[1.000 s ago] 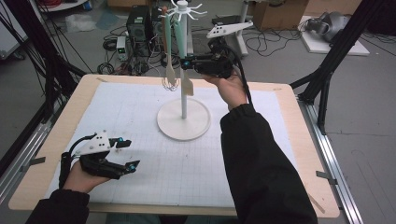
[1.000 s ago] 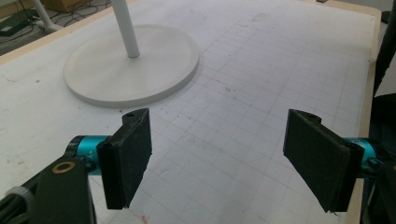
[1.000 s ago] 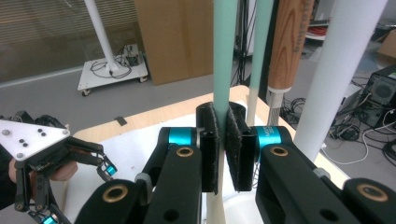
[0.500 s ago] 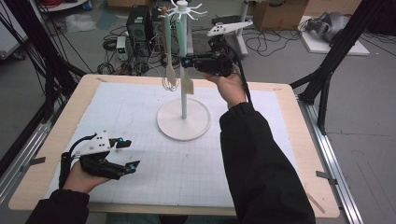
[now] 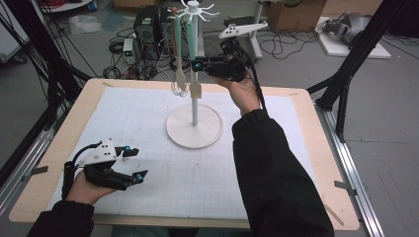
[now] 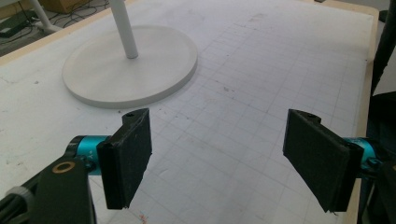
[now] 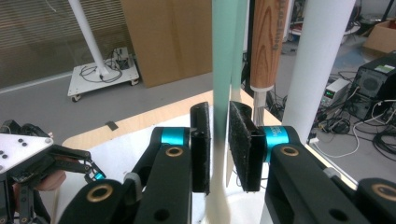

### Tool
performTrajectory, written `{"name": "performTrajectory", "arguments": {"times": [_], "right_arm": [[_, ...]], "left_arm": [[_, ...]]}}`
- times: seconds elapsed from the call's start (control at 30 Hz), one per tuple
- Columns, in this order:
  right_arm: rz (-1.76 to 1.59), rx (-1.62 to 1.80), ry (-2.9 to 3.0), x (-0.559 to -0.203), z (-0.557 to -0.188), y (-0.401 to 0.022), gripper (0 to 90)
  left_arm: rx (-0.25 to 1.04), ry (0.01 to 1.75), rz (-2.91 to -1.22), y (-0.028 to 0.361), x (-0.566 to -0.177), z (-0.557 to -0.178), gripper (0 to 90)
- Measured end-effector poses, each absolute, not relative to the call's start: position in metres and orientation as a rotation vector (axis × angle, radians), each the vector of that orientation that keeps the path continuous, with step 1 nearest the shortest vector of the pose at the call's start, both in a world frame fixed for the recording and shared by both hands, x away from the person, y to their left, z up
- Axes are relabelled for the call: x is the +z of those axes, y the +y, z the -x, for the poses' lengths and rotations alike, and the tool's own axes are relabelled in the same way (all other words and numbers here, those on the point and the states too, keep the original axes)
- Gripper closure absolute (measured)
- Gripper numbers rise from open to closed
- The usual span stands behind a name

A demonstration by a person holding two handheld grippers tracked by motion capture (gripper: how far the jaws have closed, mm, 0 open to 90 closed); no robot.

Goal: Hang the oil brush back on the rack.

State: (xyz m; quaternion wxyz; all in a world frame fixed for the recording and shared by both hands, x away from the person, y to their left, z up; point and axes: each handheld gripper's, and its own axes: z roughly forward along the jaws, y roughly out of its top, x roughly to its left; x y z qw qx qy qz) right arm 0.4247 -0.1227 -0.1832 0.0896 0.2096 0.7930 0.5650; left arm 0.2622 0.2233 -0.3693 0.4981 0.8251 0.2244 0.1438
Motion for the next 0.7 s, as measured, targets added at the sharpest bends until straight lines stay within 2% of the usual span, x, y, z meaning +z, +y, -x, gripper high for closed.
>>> {"name": "performTrajectory", "arguments": {"times": [0.33, 0.7], "right_arm": [[-0.641, 1.663, 2.341, -0.183, -0.418, -0.129, 64.3], [-0.663, 1.642, 2.325, -0.191, -0.406, -0.138, 45.8]], "left_arm": [[0.352, 0.546, -1.995, 0.225, -0.369, -0.262, 24.1], [0.356, 0.556, -1.993, 0.224, -0.369, -0.264, 23.2]]}}
